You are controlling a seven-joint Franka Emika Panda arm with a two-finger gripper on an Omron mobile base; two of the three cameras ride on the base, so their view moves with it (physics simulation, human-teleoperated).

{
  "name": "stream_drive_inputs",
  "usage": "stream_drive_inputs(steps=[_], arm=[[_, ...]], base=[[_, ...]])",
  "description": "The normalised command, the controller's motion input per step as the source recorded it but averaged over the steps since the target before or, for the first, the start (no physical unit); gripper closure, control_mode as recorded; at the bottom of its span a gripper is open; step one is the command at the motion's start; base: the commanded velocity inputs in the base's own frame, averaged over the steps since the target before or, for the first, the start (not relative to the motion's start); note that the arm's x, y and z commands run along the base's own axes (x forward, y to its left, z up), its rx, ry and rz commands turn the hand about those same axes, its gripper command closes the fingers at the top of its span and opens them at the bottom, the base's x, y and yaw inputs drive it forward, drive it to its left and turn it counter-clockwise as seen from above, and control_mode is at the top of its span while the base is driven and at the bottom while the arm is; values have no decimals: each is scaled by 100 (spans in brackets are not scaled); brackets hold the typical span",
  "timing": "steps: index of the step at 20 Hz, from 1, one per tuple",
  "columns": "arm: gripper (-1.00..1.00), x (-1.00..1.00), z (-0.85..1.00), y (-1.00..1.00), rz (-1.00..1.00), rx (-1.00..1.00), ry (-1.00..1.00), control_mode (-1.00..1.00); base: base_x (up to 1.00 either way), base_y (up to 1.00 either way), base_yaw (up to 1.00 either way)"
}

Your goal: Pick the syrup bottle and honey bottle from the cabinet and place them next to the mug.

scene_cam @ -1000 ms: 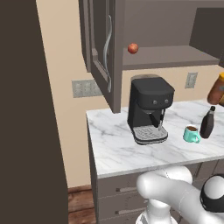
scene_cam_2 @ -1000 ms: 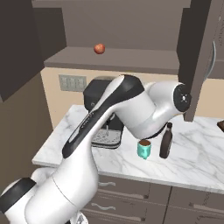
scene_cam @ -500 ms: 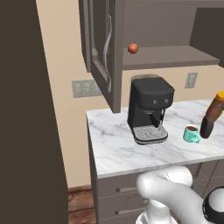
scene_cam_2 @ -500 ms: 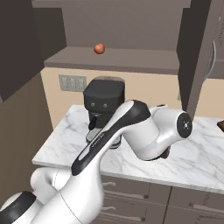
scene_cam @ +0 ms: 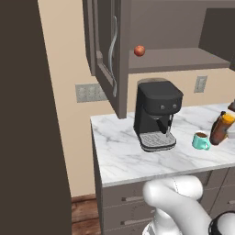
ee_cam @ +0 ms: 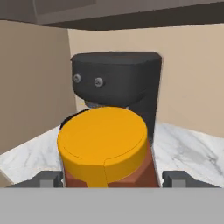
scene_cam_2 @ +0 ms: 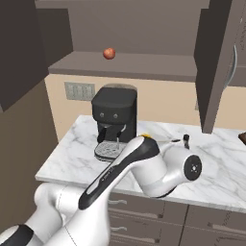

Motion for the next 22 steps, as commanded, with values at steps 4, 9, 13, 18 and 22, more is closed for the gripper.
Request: stream_drive_inputs(steps=[4,9,13,18,22], arm=[[100,34,-52,-15,-10,0,0,-100],[100,38,-46,-29,-9,0,0,-100],[100,14,-15,-68,0,0,5,-100],[100,12,-3,-65,0,0,0,-100],[100,0,-6,-44,0,0,0,-100]], base=[[0,0,0],[0,0,0],[0,0,0],[0,0,0],[0,0,0]])
